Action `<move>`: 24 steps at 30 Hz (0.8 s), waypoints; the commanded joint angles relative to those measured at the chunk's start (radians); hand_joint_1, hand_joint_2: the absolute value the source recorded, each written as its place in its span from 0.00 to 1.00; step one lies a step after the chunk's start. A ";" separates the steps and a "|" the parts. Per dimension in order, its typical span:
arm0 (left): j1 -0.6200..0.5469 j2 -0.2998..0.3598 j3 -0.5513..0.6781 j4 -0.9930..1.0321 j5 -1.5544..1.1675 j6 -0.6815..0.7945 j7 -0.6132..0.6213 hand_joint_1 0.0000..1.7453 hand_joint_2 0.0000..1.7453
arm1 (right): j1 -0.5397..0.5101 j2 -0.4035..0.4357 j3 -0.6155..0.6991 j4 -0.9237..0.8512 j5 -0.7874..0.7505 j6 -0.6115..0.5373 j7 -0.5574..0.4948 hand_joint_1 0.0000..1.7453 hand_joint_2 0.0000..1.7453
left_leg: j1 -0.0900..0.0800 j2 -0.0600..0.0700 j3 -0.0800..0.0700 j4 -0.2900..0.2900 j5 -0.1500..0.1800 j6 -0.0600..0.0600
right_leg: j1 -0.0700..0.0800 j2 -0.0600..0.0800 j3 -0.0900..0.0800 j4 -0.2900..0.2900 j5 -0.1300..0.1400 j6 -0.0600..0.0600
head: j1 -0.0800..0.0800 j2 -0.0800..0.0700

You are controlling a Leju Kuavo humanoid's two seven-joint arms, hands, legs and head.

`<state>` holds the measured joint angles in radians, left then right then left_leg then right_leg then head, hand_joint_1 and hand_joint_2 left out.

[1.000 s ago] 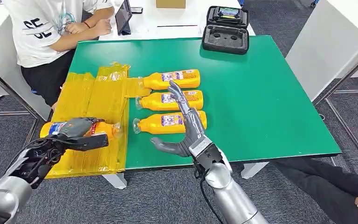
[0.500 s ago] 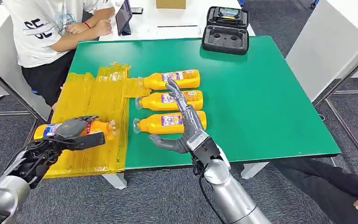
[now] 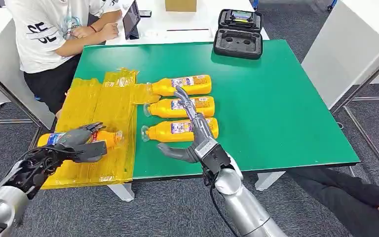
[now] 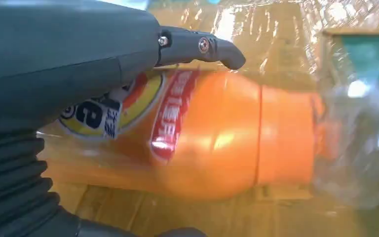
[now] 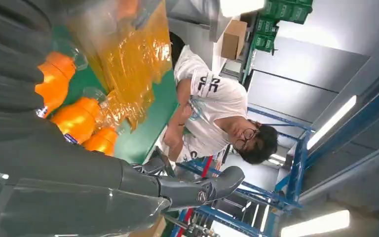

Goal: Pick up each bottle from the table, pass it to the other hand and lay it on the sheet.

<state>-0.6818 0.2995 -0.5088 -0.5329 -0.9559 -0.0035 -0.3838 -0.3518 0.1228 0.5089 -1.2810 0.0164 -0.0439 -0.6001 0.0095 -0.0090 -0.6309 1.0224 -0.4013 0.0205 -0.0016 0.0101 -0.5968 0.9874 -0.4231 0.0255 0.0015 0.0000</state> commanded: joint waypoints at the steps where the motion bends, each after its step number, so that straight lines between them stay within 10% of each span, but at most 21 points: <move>1: 0.066 -0.003 0.035 0.047 0.042 -0.052 -0.023 0.00 0.00 | -0.028 -0.015 0.016 0.093 0.003 -0.003 0.003 0.00 1.00 | -0.001 0.002 0.004 -0.002 -0.001 0.000 | -0.001 0.002 0.003 -0.001 0.000 0.000 | 0.000 0.000; 10: 0.066 -0.041 0.114 0.029 0.204 -0.040 -0.076 0.00 0.00 | -0.016 -0.018 0.010 0.097 0.013 -0.007 0.015 0.00 1.00 | -0.001 0.002 0.006 -0.003 0.000 0.000 | -0.001 0.000 0.005 -0.002 0.000 0.000 | 0.000 0.000; 15: 0.125 -0.113 0.229 -0.018 0.259 0.516 -0.243 0.00 0.00 | -0.004 -0.029 0.030 0.110 -0.003 -0.004 0.001 0.00 1.00 | -0.001 0.000 0.006 -0.003 0.000 0.000 | -0.001 -0.001 0.005 -0.003 0.000 0.000 | 0.000 0.000; 24: 0.363 -0.329 0.658 -0.754 -0.037 0.702 -0.314 0.00 0.00 | -0.062 -0.022 0.120 0.193 -0.049 -0.003 -0.018 0.00 1.00 | -0.001 0.000 -0.003 0.001 -0.001 0.000 | -0.001 -0.001 -0.003 -0.001 -0.001 0.001 | 0.000 0.000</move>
<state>-0.4522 0.1544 -0.1826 -0.7987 -0.8440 0.6985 -0.6958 -0.3386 0.1194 0.5417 -1.2146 -0.0065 -0.0427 -0.6142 0.0085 -0.0089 -0.6357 1.0228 -0.4012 0.0206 -0.0029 0.0102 -0.6021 0.9873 -0.4232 0.0258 0.0019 0.0000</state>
